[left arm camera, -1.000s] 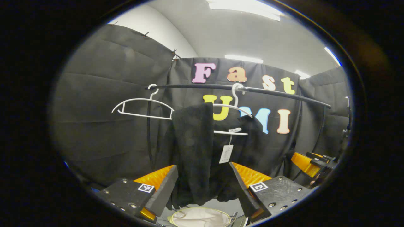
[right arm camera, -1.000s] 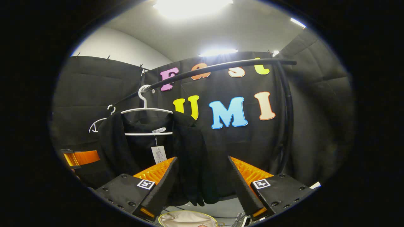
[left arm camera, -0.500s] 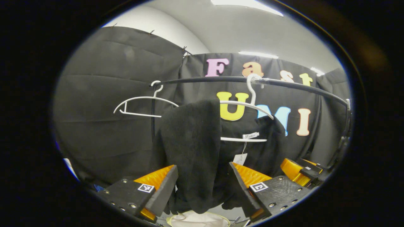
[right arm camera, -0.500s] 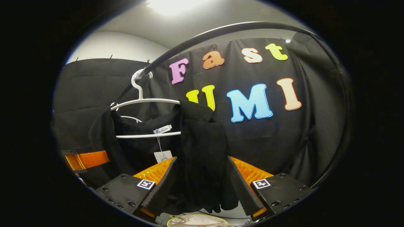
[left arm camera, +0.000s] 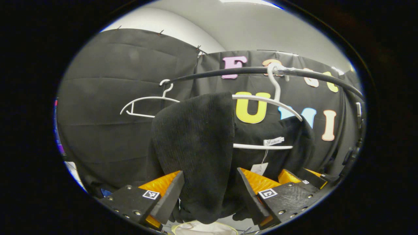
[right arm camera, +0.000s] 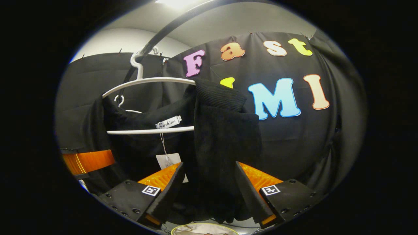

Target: Grasp the clothes on the hanger with both hands and then place them into the laundry hamper below.

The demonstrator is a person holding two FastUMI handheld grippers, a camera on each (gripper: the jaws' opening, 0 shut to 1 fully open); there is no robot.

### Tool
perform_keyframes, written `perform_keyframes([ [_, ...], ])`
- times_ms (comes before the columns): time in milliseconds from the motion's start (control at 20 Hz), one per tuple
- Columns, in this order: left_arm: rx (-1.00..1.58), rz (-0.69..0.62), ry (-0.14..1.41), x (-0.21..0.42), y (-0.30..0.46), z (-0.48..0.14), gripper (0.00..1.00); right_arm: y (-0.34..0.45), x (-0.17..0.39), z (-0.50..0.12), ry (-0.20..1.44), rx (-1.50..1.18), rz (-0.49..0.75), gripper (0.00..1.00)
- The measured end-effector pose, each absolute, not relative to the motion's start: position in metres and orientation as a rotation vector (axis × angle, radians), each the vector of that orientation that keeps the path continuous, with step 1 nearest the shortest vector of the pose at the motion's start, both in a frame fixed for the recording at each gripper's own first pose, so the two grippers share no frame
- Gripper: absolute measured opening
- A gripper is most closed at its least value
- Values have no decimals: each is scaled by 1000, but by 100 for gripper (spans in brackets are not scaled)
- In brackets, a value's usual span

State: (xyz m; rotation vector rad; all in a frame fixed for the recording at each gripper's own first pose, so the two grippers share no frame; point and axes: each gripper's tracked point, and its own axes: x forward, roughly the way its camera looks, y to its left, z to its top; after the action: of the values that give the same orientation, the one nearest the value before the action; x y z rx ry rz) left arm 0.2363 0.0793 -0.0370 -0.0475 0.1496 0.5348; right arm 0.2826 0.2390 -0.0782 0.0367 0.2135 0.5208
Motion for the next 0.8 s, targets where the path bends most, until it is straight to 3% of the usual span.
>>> perform_keyframes([
  [500, 1, 681, 141, 250, 103, -39, 94, 246, 322, -73, 117, -4, 430, 96],
  [650, 14, 730, 134, 245, 113, -37, 87, 242, 335, -71, 89, -11, 410, 92],
  [800, 8, 741, 121, 238, 119, -34, 70, 245, 341, -72, 84, -22, 421, 92],
])
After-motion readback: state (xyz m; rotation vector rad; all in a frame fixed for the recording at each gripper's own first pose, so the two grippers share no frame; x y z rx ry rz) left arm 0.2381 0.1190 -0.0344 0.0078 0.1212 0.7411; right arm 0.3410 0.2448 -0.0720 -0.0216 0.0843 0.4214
